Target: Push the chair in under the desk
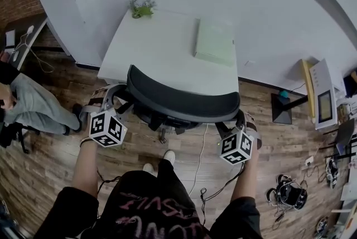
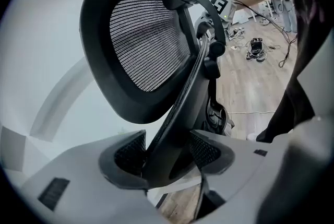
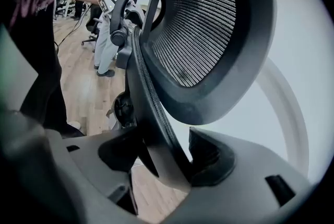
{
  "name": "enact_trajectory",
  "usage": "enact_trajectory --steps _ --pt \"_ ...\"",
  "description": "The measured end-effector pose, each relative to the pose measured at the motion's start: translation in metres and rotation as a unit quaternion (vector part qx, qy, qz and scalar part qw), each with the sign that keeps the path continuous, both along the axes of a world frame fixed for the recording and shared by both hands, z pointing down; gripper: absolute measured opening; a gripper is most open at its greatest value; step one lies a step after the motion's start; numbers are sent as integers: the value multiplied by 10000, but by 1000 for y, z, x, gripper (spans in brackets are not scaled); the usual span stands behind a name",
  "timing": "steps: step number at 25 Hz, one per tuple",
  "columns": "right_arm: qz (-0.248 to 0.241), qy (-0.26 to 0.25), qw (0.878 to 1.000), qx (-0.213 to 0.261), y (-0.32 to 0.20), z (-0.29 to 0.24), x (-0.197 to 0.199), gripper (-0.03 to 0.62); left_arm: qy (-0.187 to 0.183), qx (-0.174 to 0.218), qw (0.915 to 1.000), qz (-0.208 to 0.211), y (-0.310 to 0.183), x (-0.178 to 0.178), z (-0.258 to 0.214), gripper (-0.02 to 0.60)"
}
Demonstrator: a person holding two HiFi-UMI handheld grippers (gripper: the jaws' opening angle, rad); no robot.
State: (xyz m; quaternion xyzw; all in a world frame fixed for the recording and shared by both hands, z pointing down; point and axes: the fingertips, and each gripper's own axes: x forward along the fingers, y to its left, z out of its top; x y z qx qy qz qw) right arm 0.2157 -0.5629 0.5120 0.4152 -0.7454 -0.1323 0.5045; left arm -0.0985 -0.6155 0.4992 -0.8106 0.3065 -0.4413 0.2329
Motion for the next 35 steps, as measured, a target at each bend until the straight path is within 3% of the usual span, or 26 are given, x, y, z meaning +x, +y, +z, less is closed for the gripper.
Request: enact_trajectory --steps 19,35 --pt "-68 37 10000 -39 -35 0 21 273 -5 -68 10000 -41 -29 20 -1 267" --pt "101 80 9999 100 -27 1 23 273 -186 -182 9996 -88 -22 21 2 267"
